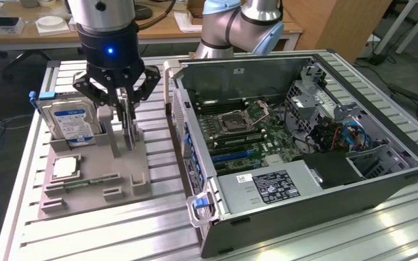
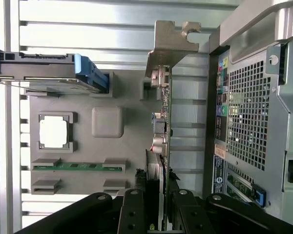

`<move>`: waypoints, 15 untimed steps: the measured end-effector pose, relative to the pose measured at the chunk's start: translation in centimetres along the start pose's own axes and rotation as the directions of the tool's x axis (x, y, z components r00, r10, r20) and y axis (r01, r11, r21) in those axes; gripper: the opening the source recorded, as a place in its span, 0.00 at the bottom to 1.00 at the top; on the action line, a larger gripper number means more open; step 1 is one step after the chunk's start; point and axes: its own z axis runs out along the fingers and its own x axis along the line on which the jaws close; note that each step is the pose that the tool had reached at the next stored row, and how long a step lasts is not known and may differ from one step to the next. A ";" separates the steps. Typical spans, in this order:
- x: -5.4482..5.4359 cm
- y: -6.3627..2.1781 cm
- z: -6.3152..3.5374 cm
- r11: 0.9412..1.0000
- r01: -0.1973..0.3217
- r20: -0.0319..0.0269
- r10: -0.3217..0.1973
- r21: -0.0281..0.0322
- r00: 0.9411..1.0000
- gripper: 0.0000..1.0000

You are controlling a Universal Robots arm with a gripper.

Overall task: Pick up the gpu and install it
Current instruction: 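Pick up the gpu and move the gpu toward the slot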

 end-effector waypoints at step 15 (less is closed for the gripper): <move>-0.1 0.05 -2.74 1.000 0.000 0.000 0.000 0.000 1.000 0.27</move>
